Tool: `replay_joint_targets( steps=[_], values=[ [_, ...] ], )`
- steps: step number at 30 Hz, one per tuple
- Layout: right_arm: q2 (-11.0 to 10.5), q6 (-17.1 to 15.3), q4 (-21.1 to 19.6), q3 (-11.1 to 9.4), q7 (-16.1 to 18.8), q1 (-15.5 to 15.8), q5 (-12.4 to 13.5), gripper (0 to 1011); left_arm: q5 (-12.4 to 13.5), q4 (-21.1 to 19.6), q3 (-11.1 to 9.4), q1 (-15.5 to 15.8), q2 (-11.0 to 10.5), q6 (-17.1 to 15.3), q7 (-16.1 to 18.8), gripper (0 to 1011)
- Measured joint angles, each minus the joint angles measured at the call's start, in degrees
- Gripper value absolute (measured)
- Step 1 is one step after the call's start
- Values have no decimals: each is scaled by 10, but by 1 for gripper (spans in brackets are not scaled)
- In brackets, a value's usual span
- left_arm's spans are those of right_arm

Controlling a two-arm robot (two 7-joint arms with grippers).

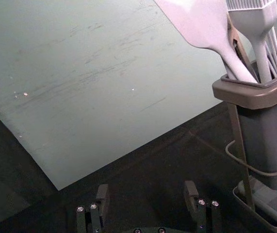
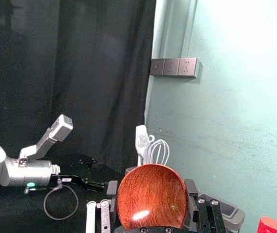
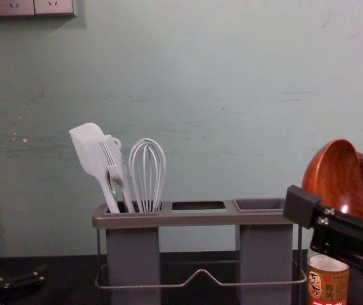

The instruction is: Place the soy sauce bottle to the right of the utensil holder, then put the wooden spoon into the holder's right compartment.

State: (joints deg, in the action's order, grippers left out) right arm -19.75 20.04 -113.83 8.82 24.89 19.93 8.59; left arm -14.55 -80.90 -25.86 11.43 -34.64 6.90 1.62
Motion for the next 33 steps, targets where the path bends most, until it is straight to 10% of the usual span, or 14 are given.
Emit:
replay_joint_targets(
  steps=[33],
  values=[
    [3, 9, 8, 12, -8, -19, -3, 838, 0, 0, 0, 0, 0, 0, 0, 1011]
  ],
)
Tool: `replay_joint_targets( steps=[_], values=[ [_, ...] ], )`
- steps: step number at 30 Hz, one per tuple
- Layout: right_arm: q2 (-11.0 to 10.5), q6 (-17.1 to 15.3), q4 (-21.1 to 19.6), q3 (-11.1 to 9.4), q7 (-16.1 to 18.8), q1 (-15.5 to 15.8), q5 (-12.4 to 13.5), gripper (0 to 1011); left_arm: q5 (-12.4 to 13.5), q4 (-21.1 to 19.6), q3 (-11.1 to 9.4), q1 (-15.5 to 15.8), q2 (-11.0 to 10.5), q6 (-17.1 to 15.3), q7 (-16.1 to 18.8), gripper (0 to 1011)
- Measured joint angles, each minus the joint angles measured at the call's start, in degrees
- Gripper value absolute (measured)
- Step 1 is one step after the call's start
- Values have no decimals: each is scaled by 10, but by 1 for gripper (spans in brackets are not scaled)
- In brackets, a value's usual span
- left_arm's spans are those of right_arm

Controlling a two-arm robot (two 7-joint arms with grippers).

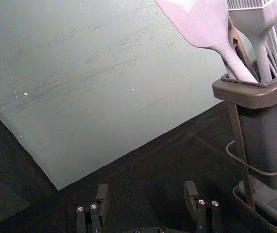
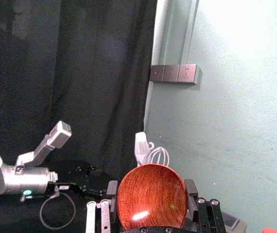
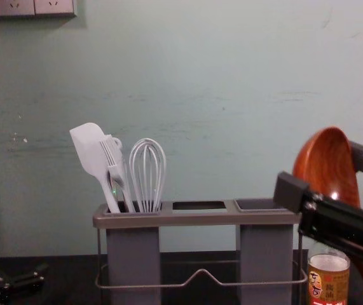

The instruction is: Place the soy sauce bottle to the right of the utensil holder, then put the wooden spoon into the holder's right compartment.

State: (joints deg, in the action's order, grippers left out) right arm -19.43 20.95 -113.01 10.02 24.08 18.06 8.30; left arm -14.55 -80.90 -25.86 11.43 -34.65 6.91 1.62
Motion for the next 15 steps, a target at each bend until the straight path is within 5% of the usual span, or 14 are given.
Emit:
replay_joint_targets(
  steps=[15],
  values=[
    [-6, 30, 39, 24, 9, -95, 27, 838, 0, 0, 0, 0, 0, 0, 0, 1012]
  ],
)
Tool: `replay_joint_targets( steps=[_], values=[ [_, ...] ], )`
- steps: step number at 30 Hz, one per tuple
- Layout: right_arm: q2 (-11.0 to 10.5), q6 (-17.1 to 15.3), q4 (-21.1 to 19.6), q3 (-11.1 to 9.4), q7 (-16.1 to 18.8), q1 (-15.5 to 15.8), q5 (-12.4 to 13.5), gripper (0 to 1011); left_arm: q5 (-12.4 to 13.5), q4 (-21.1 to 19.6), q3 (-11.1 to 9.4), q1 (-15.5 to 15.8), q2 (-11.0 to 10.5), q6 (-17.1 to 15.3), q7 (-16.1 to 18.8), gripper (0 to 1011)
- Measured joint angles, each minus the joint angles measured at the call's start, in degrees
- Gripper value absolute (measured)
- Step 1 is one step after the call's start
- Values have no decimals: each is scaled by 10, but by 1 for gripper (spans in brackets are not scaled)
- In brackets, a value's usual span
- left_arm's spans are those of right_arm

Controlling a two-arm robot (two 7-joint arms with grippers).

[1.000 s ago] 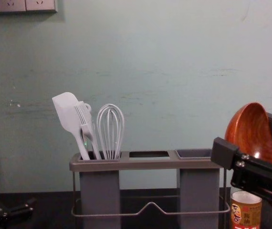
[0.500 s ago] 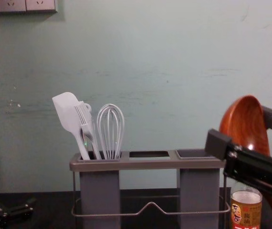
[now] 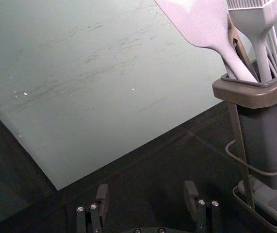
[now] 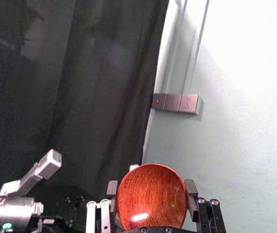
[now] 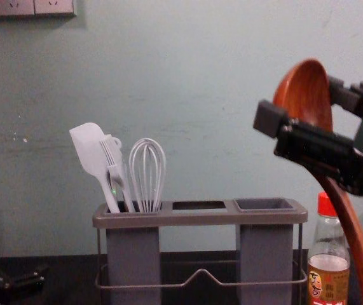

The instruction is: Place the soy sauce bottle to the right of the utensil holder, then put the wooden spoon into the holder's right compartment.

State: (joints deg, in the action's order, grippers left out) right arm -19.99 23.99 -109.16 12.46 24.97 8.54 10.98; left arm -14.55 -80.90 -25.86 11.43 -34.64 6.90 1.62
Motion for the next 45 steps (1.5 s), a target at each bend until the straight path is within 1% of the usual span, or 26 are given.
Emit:
replay_joint_targets(
  steps=[1, 7, 10, 11, 12, 18, 20, 24, 25, 27, 29, 30, 31, 33, 34, 36, 37, 40, 43, 45],
  values=[
    [0, 0, 0, 0, 0, 0, 0, 838, 0, 0, 0, 0, 0, 0, 0, 1012],
    [5, 11, 11, 7, 0, -30, 13, 838, 0, 0, 0, 0, 0, 0, 0, 1012],
    [10, 19, 18, 4, -1, -47, 31, 838, 0, 0, 0, 0, 0, 0, 0, 1011],
    [10, 19, 18, 4, -1, -47, 31, 838, 0, 0, 0, 0, 0, 0, 0, 1012],
    [12, 20, 22, 3, 0, -54, 39, 838, 0, 0, 0, 0, 0, 0, 0, 1012],
    [17, 20, 44, 2, 5, -87, 56, 838, 0, 0, 0, 0, 0, 0, 0, 1011],
    [19, 20, 63, 4, 11, -109, 63, 838, 0, 0, 0, 0, 0, 0, 0, 1011],
    [23, 24, 91, 7, 22, -139, 75, 838, 0, 0, 0, 0, 0, 0, 0, 1011],
    [25, 29, 107, 9, 28, -154, 81, 838, 0, 0, 0, 0, 0, 0, 0, 1011],
    [29, 37, 124, 11, 34, -170, 86, 838, 0, 0, 0, 0, 0, 0, 0, 1011],
    [35, 52, 150, 13, 43, -191, 93, 838, 0, 0, 0, 0, 0, 0, 0, 1011],
    [37, 57, 160, 14, 46, -199, 94, 838, 0, 0, 0, 0, 0, 0, 0, 1012],
    [42, 68, 178, 16, 51, -214, 95, 838, 0, 0, 0, 0, 0, 0, 0, 1012],
    [46, 75, 194, 18, 55, -227, 97, 838, 0, 0, 0, 0, 0, 0, 0, 1011],
    [52, 82, 212, 21, 61, -241, 100, 838, 0, 0, 0, 0, 0, 0, 0, 1011],
    [59, 89, 235, 25, 67, -259, 103, 838, 0, 0, 0, 0, 0, 0, 0, 1011],
    [59, 89, 235, 25, 67, -259, 103, 838, 0, 0, 0, 0, 0, 0, 0, 1012],
    [72, 98, 272, 31, 73, -285, 106, 838, 0, 0, 0, 0, 0, 0, 0, 1011],
    [80, 103, 296, 34, 76, -300, 107, 838, 0, 0, 0, 0, 0, 0, 0, 1011],
    [89, 110, 322, 35, 78, -313, 108, 838, 0, 0, 0, 0, 0, 0, 0, 1011]
  ],
)
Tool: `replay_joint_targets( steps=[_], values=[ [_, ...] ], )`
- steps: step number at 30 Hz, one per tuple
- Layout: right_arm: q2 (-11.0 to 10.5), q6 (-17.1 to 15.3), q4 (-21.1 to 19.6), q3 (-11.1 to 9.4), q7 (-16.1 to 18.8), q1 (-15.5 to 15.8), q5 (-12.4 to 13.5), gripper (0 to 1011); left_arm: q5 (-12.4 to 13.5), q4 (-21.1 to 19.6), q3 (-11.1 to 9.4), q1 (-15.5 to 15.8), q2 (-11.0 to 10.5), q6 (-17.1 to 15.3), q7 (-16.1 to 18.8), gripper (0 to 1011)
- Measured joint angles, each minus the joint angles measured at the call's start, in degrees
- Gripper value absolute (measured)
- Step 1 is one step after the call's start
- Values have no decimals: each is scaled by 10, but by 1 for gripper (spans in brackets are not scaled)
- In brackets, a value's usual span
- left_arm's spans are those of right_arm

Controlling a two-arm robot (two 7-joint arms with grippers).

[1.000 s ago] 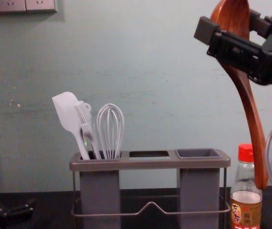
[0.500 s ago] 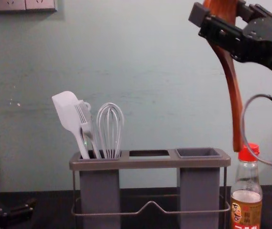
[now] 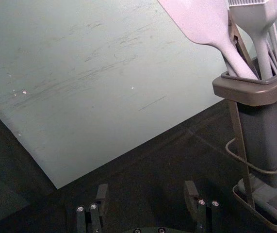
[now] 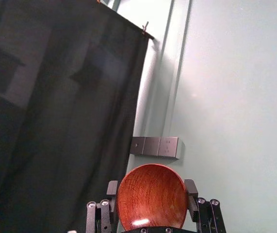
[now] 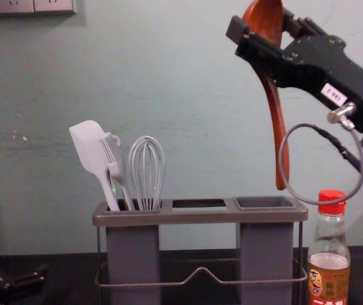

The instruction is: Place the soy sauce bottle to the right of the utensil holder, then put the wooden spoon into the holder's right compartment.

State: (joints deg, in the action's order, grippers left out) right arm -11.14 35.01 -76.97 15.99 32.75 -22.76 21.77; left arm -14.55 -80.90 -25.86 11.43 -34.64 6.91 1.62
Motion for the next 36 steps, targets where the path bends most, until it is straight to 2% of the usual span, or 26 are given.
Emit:
replay_joint_targets(
  steps=[8, 15, 36],
  values=[
    [29, 26, 85, 1, 8, -44, 3, 838, 0, 0, 0, 0, 0, 0, 0, 1011],
    [48, 42, 132, 0, 13, -57, 6, 838, 0, 0, 0, 0, 0, 0, 0, 1011],
    [68, 72, 196, -13, 39, -29, 27, 838, 0, 0, 0, 0, 0, 0, 0, 1011]
  ],
)
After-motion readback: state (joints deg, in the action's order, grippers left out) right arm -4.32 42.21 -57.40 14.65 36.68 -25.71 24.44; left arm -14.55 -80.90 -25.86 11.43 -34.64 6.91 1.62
